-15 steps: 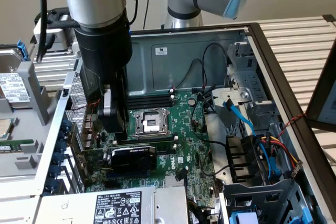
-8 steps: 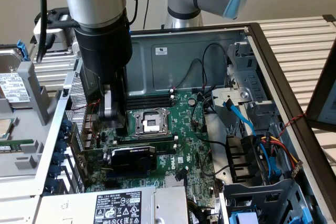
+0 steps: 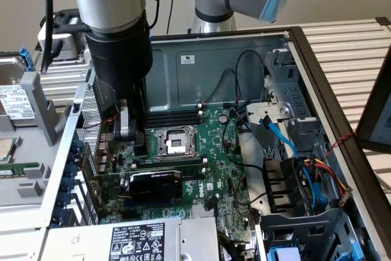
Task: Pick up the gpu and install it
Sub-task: 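Press down on the gpu until it lock into place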
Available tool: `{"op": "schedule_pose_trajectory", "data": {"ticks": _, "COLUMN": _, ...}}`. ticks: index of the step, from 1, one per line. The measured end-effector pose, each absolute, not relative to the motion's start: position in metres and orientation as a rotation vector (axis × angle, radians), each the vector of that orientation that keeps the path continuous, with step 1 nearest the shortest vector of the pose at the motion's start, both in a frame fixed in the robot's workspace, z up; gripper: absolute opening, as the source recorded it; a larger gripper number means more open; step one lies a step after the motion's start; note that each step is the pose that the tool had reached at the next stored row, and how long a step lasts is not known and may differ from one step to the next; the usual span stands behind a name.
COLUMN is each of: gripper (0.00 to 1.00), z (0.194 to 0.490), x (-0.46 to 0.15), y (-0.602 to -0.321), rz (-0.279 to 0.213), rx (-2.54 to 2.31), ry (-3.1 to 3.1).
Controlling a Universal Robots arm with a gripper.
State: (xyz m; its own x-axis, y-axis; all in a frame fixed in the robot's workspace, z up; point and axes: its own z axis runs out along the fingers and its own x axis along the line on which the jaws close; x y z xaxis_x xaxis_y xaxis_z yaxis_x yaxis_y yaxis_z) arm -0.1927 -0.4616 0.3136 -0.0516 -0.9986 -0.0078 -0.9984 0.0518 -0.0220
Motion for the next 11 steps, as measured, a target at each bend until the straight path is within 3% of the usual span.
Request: {"op": "schedule_pose_trajectory", "data": {"ticks": 11, "gripper": 0.11, "z": 0.294, "x": -0.199, "y": -0.462, "rz": -0.017, "rx": -2.148, "ry": 2.263}}
